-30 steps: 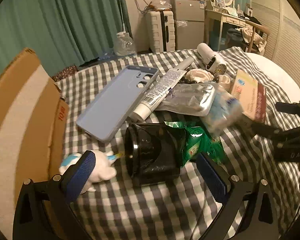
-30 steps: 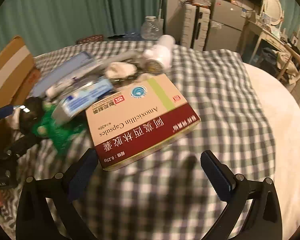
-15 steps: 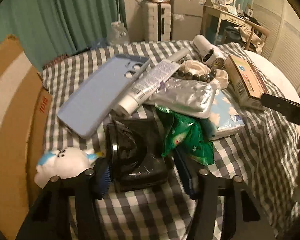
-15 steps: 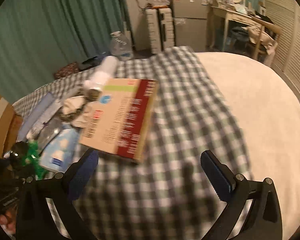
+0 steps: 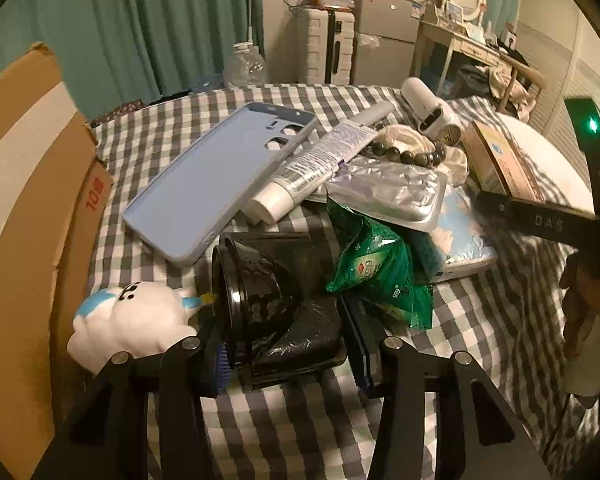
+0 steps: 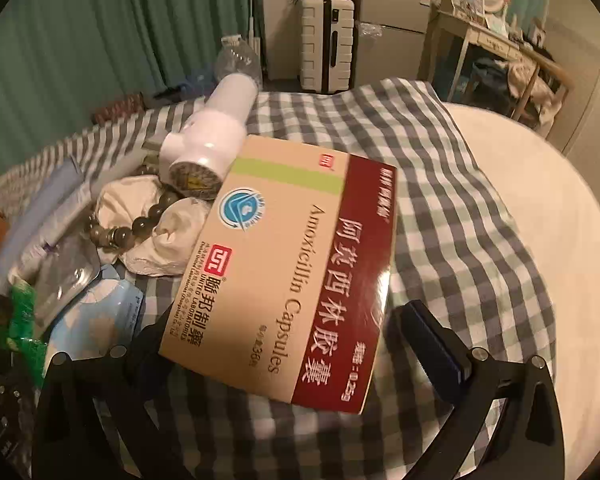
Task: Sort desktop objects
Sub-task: 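Close the left tool on the black cup, then carry the black cup and Amoxicillin box with both tools over the cardboard box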
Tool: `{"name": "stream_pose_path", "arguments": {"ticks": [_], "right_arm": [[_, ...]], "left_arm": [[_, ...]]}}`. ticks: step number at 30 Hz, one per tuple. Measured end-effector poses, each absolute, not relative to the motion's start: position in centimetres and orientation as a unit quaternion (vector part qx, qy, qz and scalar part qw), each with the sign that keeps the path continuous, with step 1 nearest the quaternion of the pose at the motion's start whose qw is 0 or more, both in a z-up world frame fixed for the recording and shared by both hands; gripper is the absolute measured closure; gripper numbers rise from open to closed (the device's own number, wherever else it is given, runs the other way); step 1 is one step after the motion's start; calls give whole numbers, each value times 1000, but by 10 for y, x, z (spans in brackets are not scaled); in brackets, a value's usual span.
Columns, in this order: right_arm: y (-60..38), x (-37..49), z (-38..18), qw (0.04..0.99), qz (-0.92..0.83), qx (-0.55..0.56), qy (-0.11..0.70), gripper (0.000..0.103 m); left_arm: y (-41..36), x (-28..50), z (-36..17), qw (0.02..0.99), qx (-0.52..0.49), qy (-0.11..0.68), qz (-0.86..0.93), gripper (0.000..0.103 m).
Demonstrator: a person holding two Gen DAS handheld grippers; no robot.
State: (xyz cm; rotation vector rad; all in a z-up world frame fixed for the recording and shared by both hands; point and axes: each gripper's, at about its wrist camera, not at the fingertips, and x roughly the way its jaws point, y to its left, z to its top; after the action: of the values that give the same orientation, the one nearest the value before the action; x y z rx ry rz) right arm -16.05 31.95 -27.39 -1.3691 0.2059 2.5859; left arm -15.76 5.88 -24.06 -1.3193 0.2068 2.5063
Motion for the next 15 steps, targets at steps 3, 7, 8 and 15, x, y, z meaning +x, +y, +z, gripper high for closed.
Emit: {"name": "stream_pose_path", "arguments": {"ticks": [3, 7, 8, 15], "right_arm": [[324, -153, -272, 109, 879, -458, 71, 20], [328, -147, -266, 105, 881, -455, 79, 29], [329, -145, -265, 103, 881, -455, 83, 29], [330, -125, -245, 98, 887, -440, 98, 29]], "left_arm": [[59, -157, -235, 153, -456, 77, 873, 55], [62, -152, -224, 155, -440, 83, 881, 55], [62, -151, -221, 156, -438, 80, 882, 55], [59, -135, -207, 155, -425, 73, 889, 56]]}}
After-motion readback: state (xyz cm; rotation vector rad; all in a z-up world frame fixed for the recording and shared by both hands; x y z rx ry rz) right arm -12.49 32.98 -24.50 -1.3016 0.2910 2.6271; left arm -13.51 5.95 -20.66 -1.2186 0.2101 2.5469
